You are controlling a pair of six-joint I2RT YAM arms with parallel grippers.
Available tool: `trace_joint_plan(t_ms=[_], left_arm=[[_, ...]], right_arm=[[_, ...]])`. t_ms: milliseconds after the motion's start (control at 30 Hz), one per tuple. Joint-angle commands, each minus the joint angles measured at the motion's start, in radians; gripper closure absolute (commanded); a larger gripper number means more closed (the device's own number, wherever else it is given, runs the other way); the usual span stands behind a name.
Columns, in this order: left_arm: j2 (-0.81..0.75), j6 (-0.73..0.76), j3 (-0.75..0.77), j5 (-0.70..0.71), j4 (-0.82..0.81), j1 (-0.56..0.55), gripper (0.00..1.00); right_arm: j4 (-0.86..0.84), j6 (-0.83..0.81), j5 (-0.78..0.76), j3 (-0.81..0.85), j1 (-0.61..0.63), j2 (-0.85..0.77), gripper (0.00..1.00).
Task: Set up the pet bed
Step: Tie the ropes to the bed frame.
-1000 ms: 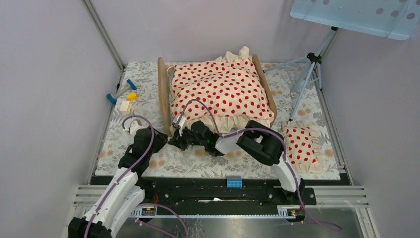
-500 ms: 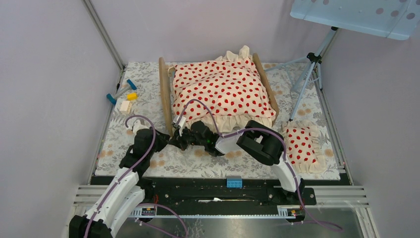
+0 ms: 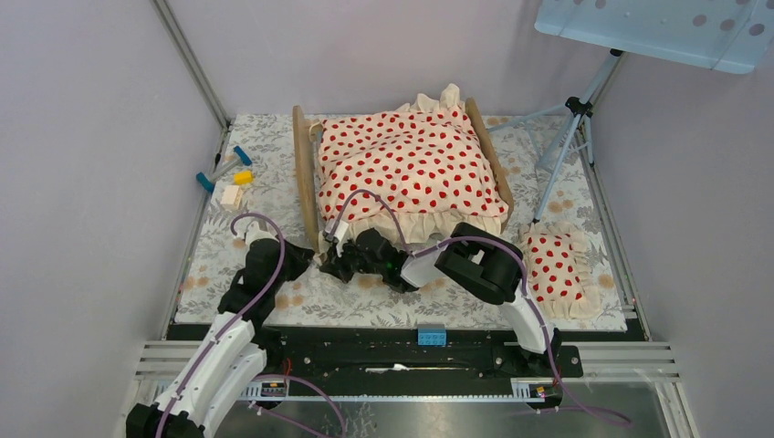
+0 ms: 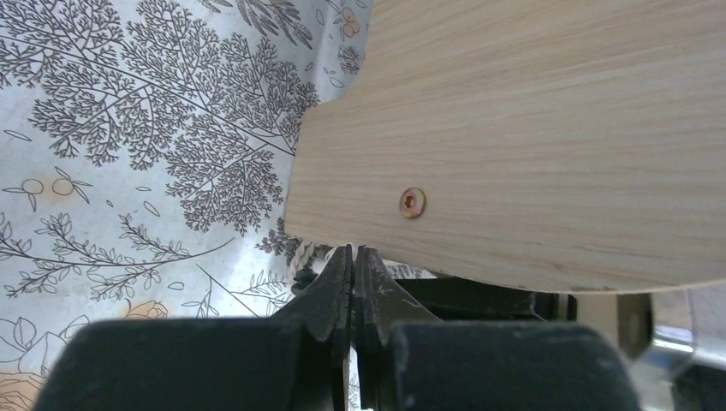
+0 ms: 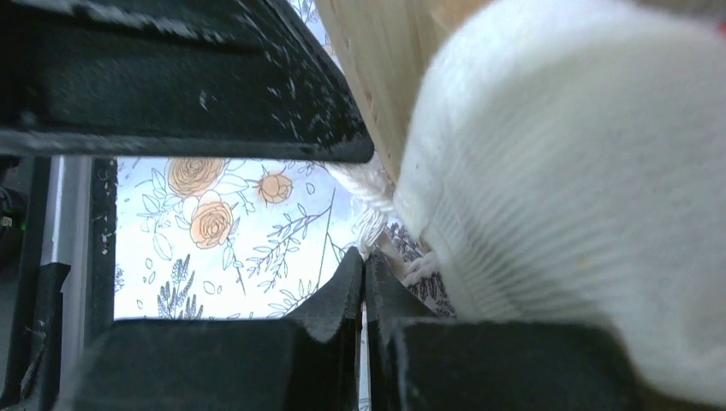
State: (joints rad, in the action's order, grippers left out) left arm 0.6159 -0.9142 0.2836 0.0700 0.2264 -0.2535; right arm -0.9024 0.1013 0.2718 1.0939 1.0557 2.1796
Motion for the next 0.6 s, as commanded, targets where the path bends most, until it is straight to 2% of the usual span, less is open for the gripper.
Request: trace_joint_plan(t_ms=[0,67,133,300,567], left_arm=[[-0.037,-0.004,-0.007,-0.035,-0.023,-0.004,1.00],[-0.047,-0.006,-0.007,-0.036,-0.013,-0.004,1.00],[-0.054,-0.007,-0.006,-0.036,-0.002,-0.004,1.00],[-0.066,-0.011,-0.006,-0.033,0.018,-0.004,1.00],[-0.090,-0.021,-0.013,-0.035,0.057,-0.004,1.00]], right_arm=[[-0.024,-0.014,-0.027,-0.016,0.000,-0.039,1.00],[-0.026,-0.011,-0.032,-0.019,-0.002,-0.042,0.98],[-0.027,-0.009,-0.038,-0.024,-0.002,-0.047,0.91],[-0.031,-0.011,-0.047,-0.029,-0.001,-0.055,0.93],[-0.036,-0.018,-0.060,-0.048,-0.003,-0.075,0.89]])
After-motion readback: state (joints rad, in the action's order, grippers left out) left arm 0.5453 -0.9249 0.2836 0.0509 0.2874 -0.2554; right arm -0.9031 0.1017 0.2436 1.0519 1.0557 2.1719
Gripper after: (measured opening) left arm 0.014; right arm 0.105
